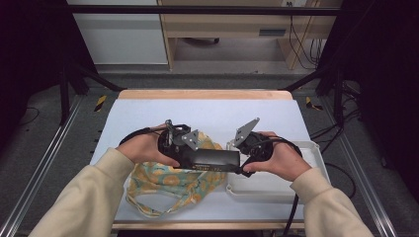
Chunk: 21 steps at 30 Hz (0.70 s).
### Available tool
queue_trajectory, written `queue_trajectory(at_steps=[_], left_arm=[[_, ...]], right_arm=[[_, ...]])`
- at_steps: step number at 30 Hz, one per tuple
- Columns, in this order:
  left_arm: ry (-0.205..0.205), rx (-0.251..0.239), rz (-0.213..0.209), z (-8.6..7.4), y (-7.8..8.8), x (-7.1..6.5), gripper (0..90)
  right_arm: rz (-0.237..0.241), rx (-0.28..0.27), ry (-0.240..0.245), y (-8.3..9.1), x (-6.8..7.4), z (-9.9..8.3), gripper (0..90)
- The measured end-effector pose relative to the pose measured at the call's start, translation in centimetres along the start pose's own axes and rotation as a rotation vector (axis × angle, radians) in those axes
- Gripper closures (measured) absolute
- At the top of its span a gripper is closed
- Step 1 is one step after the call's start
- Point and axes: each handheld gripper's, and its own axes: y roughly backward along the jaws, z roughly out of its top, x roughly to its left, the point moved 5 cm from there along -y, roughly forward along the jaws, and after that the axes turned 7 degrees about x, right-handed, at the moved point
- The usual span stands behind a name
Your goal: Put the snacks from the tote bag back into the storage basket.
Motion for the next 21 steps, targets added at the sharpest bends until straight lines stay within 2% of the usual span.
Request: queue_trajectory(at_steps=[3, 9, 21], left_arm=[[-0.008, 0.003, -0.001, 0.1, 0.0, -0.1, 42.9], [-0.016, -0.008, -0.002, 0.6, -0.1, -0.2, 42.9], [-0.029, -0.013, -0.001, 1.1, -0.1, -0.6, 42.8]], right_arm=[[0.011, 0.007, -0.001, -0.3, 0.1, 0.1, 19.3], [0.022, 0.055, 0.005, -1.1, 0.0, 0.1, 21.4], [0.045, 0.121, 0.047, -2.3, 0.1, 0.3, 36.9]])
